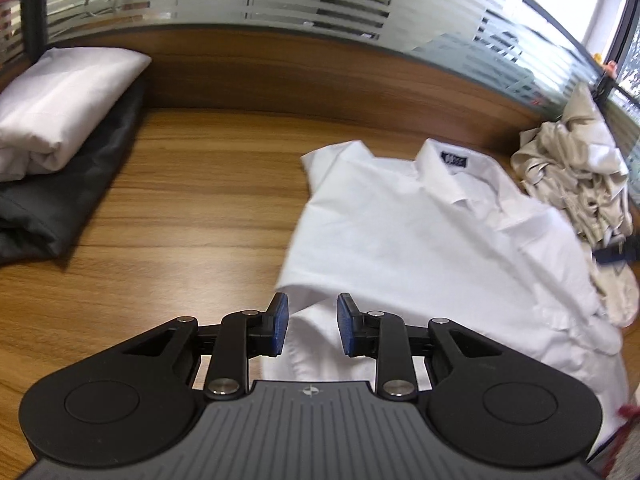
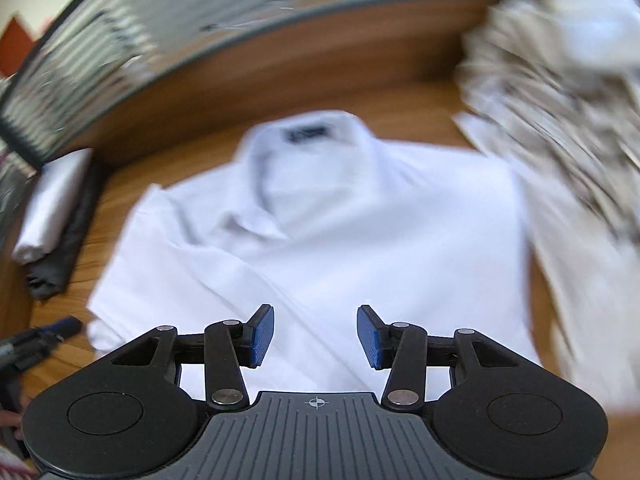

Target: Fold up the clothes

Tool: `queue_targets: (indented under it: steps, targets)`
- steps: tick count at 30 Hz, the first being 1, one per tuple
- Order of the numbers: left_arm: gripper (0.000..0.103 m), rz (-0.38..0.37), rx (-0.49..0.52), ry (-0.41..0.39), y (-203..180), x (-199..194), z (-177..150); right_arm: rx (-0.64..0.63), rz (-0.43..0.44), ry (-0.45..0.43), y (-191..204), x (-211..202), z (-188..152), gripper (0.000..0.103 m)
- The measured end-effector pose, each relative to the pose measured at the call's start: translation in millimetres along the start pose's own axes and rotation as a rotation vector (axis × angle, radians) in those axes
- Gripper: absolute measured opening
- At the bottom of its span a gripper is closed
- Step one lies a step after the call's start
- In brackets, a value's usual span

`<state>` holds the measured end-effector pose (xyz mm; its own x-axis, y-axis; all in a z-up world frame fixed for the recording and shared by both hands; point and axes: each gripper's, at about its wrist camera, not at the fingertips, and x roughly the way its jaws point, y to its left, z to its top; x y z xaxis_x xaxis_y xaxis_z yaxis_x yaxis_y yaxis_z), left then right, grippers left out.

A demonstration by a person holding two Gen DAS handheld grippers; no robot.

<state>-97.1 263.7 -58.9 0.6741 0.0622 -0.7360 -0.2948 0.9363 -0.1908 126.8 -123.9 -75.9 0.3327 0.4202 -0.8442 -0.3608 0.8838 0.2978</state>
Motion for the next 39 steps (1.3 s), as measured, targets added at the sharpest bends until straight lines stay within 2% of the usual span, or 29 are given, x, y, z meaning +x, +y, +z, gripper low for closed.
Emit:
queue_targets:
  steps: [6,9,14,19,20,22,23,24,26,34,39]
  targets:
    - [0.031,-0.054,-0.068,-0.022,-1.7,8.7,18.2,0.173,-0.129,-0.039,-48.3,-19.4,-49.1,0.052]
    - [0.031,-0.069,-0.104,-0.022,1.2,21.6,29.2,0.260,-0.231,-0.043,-70.5,-22.7,-69.6,0.054]
    - [0.031,-0.065,-0.130,0.012,2.8,45.5,46.0,0.410,-0.138,-0.048,-85.9,-15.0,-89.2,0.053]
    - [0.031,-0.053,-0.131,-0.002,1.0,47.6,56.0,0.599,-0.129,-0.071,-107.2,-13.7,-98.8,0.048]
    - [0.031,-0.049,-0.145,-0.007,2.0,46.7,57.4,0.624,-0.108,-0.070,-110.6,-13.2,-101.1,0.044]
    - [0.031,-0.042,-0.175,-0.012,5.0,45.7,59.7,0.658,-0.067,-0.065,-114.6,-12.5,-103.5,0.030]
    - [0.031,-0.038,-0.188,-0.013,6.6,45.4,60.7,0.669,-0.048,-0.062,-115.4,-12.2,-103.7,0.018]
    - [0.031,-0.034,-0.201,-0.014,8.2,45.1,61.8,0.679,-0.030,-0.059,-116.0,-12.3,-103.6,0.012]
    - [0.031,-0.026,-0.215,-0.012,10.7,44.6,64.0,0.678,-0.017,-0.077,-116.0,-18.1,-97.8,0.004]
    - [0.035,-0.006,-0.236,-0.018,23.1,37.8,72.5,0.443,-0.135,-0.193,-108.1,-56.3,-48.6,0.003]
    - [0.035,0.043,-0.248,-0.007,36.1,42.4,79.2,0.349,-0.221,-0.125,-120.6,-23.7,-40.5,0.004]
